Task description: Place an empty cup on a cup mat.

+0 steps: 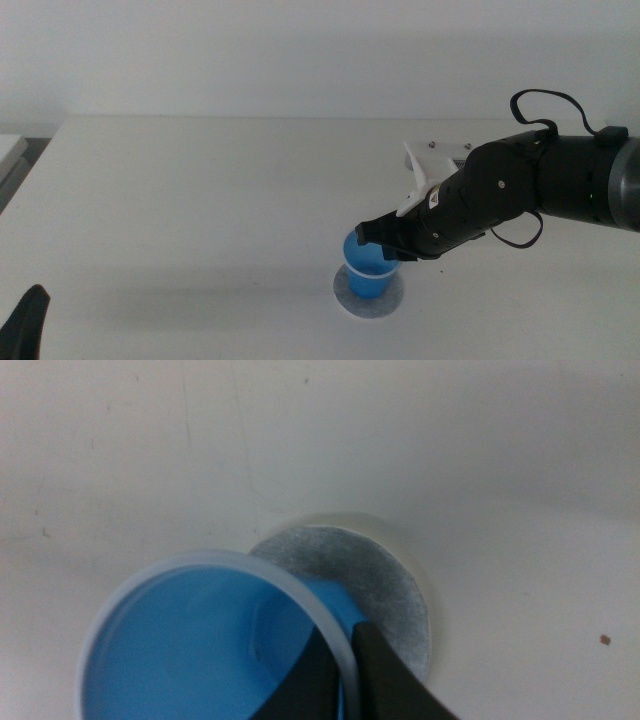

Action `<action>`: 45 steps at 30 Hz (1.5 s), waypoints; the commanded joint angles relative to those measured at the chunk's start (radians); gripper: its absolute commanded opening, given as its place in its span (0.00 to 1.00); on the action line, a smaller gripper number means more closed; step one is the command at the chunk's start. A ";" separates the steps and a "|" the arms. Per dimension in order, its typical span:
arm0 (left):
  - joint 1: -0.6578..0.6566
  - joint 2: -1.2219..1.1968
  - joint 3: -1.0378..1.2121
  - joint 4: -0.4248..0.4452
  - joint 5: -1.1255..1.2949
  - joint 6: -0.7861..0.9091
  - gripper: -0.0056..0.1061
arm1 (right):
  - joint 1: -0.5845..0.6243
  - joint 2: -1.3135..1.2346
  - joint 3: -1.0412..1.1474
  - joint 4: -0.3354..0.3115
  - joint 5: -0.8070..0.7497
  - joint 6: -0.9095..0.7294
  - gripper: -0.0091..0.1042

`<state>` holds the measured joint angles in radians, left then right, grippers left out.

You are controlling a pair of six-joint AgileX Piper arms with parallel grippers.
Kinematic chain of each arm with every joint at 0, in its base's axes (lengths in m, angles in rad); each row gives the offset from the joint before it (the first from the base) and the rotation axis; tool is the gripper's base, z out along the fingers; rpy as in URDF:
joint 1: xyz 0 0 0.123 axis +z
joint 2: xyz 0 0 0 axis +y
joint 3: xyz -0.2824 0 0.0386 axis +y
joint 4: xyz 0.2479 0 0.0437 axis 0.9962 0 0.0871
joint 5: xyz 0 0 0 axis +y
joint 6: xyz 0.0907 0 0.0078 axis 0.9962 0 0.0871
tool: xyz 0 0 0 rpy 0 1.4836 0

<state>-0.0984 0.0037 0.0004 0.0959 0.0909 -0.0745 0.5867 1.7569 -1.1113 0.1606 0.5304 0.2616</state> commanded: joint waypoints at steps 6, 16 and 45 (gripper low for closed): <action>-0.001 -0.004 0.000 0.000 -0.005 -0.003 0.89 | 0.002 -0.028 -0.014 -0.020 0.027 -0.008 0.35; -0.001 -0.004 0.000 0.000 -0.005 -0.003 0.89 | 0.000 -0.218 -0.151 -0.191 0.236 -0.008 0.73; -0.001 -0.004 0.000 0.000 -0.005 -0.003 0.89 | -0.570 -1.327 0.608 -0.114 -0.162 -0.505 0.90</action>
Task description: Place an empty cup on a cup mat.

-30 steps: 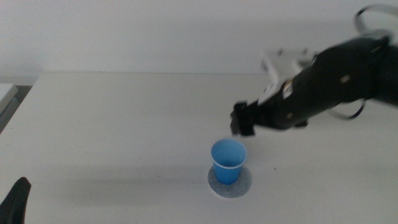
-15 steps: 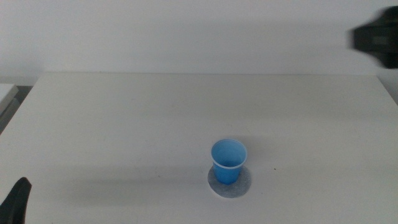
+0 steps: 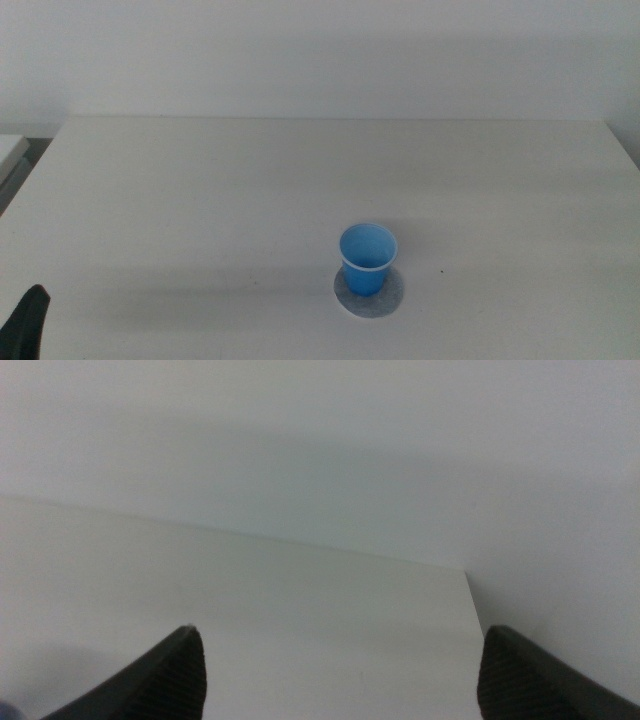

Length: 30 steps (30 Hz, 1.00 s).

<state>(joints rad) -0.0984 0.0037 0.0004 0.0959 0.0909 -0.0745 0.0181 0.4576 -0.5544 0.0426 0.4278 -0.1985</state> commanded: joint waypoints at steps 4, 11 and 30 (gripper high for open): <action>-0.001 -0.004 0.000 0.000 -0.005 -0.003 0.89 | 0.045 -0.123 0.225 -0.021 -0.130 -0.009 0.90; -0.001 -0.004 0.000 0.000 -0.005 -0.003 0.89 | 0.062 -0.249 0.452 -0.043 -0.144 -0.004 0.90; -0.001 -0.004 0.000 0.000 -0.005 -0.003 0.89 | 0.062 -0.458 0.554 -0.024 -0.143 -0.004 0.90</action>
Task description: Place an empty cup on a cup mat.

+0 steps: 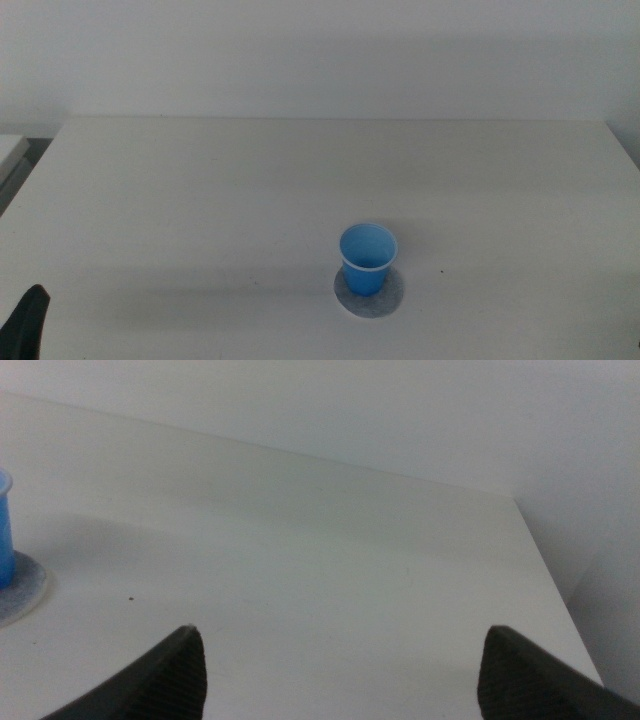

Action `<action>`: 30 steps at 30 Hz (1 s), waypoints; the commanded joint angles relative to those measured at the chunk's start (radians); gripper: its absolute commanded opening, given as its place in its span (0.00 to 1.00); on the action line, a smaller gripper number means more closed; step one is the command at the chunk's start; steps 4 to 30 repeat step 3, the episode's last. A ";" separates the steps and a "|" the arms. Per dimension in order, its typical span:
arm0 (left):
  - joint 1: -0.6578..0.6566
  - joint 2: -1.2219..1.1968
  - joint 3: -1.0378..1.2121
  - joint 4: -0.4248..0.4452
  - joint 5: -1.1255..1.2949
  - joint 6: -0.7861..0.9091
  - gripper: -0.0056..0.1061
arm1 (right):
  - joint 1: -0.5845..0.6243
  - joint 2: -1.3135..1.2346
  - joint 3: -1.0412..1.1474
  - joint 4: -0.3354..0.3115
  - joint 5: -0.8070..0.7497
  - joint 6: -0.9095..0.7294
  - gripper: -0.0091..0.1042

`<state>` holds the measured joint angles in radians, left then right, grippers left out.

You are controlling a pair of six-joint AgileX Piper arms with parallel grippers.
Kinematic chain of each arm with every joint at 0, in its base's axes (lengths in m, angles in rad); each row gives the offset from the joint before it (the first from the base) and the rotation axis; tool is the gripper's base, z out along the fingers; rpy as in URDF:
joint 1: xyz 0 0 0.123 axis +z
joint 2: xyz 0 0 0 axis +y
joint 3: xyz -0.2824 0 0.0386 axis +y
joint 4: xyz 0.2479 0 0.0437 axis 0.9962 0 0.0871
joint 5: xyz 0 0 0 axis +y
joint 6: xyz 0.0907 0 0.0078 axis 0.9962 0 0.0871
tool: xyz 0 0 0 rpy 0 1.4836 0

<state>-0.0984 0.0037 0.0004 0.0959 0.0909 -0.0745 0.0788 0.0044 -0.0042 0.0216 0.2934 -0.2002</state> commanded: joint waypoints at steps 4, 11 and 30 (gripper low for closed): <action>-0.001 -0.004 0.000 0.000 -0.005 -0.003 0.89 | 0.002 -0.004 0.004 0.007 -0.008 -0.002 0.90; -0.001 -0.004 0.000 0.000 -0.005 -0.003 0.89 | 0.002 -0.004 0.004 0.007 -0.008 -0.002 0.90; -0.001 -0.004 0.000 0.000 -0.005 -0.003 0.89 | 0.002 -0.004 0.004 0.007 -0.008 -0.002 0.90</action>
